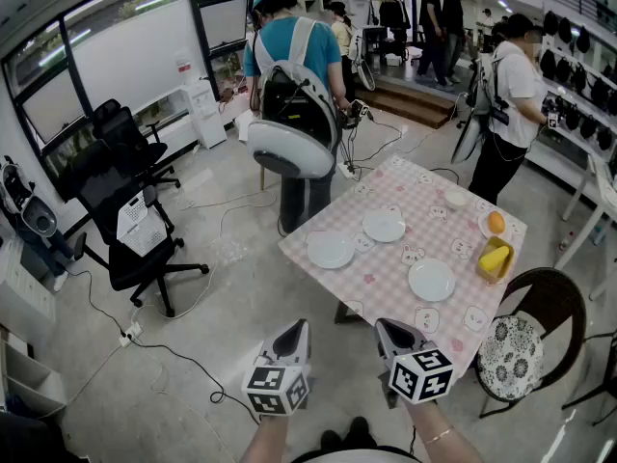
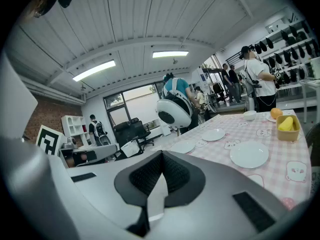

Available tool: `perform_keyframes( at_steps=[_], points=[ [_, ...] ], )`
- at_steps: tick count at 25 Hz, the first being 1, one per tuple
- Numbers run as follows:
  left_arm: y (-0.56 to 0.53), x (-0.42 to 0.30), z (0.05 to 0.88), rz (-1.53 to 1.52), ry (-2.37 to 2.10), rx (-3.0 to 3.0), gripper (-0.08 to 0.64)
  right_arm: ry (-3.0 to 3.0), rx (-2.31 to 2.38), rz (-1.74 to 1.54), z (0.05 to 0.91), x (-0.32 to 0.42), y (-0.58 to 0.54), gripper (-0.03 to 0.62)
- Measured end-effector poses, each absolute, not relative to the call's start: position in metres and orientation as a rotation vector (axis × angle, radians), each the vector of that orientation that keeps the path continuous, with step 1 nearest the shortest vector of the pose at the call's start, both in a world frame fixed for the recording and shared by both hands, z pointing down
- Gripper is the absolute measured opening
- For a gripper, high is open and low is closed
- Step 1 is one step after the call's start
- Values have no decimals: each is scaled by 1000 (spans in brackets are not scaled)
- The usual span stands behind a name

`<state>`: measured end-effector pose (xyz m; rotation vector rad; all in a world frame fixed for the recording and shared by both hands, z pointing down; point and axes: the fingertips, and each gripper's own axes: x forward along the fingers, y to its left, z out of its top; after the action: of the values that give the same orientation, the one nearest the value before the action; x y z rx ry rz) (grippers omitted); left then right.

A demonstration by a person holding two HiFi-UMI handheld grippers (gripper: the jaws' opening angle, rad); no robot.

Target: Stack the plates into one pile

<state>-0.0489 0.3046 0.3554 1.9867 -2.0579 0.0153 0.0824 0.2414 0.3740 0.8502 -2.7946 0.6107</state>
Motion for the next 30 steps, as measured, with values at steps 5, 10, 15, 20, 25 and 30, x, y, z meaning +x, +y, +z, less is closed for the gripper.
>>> perform_keyframes(
  at_steps=[5,10,15,20,25,30],
  points=[
    [305,-56,358,16,-2061,1976,20,-2798,846,621,375,76,241,2],
    [300,-51,360,16,-2074,1967,20,-2802,804,635,380,77,238,2],
    [300,-52,365,4,-2085,1928,20,-2813,756,639,384,72,243,5],
    [298,-49,370,-5,-2091,1883,20,-2833,726,633,383,71,241,5],
    [297,-49,369,-12,-2115,1857,21,-2861,731,632,375,73,232,8],
    [291,-55,370,-25,-2134,1839,35,-2865,722,647,375,71,223,63]
  ],
)
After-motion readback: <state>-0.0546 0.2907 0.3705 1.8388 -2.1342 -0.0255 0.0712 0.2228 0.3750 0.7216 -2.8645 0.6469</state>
